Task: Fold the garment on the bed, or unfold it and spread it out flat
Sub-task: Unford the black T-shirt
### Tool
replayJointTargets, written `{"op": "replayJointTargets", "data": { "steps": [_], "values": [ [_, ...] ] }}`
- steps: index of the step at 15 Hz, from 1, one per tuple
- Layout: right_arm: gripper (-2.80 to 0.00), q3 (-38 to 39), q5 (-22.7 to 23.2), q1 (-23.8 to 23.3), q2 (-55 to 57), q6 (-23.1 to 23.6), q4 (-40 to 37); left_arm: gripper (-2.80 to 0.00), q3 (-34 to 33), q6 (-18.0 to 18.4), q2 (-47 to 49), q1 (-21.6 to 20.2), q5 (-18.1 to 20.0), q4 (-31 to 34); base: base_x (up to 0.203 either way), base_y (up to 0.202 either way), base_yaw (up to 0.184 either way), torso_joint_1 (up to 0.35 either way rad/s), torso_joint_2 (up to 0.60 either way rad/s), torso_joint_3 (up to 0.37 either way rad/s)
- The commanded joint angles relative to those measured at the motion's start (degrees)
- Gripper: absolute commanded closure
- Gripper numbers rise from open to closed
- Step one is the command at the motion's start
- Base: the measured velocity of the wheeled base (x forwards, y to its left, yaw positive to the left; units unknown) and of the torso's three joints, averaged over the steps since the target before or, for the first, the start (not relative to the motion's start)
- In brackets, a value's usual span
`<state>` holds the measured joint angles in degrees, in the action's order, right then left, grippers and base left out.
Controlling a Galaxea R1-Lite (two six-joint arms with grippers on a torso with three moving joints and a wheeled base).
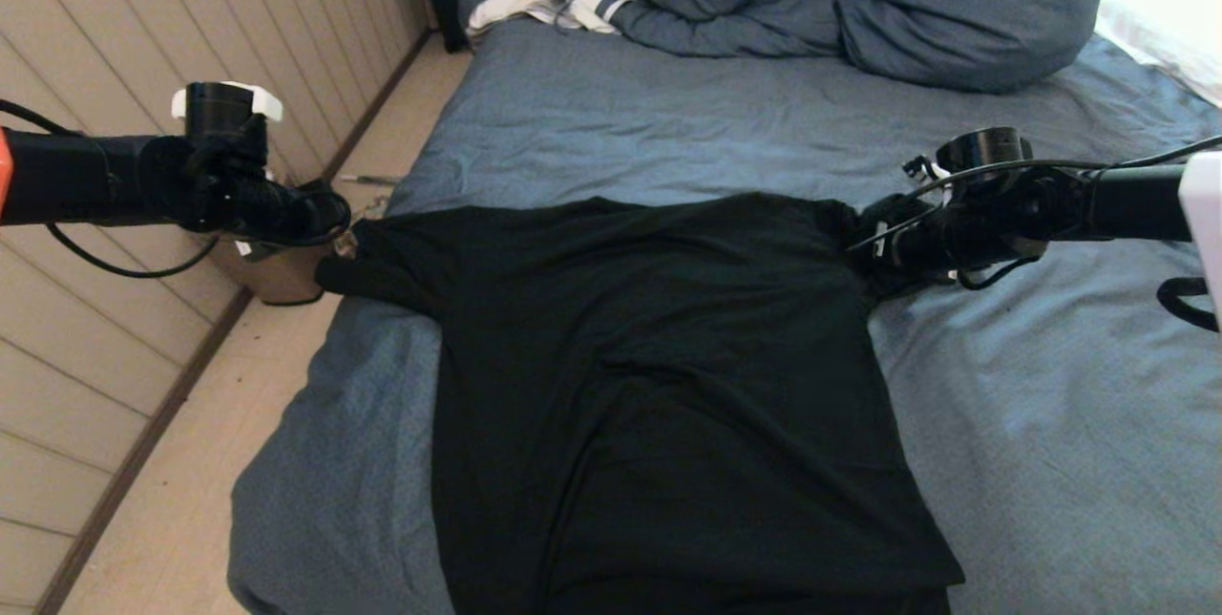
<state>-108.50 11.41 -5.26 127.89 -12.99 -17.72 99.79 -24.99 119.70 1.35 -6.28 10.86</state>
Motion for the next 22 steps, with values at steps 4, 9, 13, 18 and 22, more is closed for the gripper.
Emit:
{"op": "replayJointTargets", "data": {
  "steps": [4,9,13,18,22],
  "values": [
    [0.00,-2.0,0.2,-6.5,1.8,0.0,-0.4,0.00,-2.8,-0.2,-3.0,1.0,0.0,-0.1,0.000,0.000,0.000,0.000,0.00,0.000],
    [0.00,-2.5,0.4,-10.6,1.6,0.2,-0.4,0.00,-3.4,-0.3,-3.8,1.7,-0.1,-0.1,0.000,0.000,0.000,0.000,0.00,0.000],
    [0.00,-3.1,0.3,-10.9,1.2,0.2,-0.2,0.00,-3.6,-0.3,-4.2,1.7,-0.2,-0.2,0.000,0.000,0.000,0.000,0.00,0.000],
    [0.00,-3.3,1.4,-12.0,-2.8,-0.5,1.1,0.00,-3.8,-0.1,-5.9,1.7,-0.2,0.3,0.000,0.000,0.000,0.000,0.00,0.000],
    [0.00,-3.0,13.3,-13.0,-10.3,-6.7,-3.7,0.00,-6.6,0.2,-11.0,2.0,0.6,0.5,0.000,0.000,0.000,0.000,0.00,0.000]
  ]
}}
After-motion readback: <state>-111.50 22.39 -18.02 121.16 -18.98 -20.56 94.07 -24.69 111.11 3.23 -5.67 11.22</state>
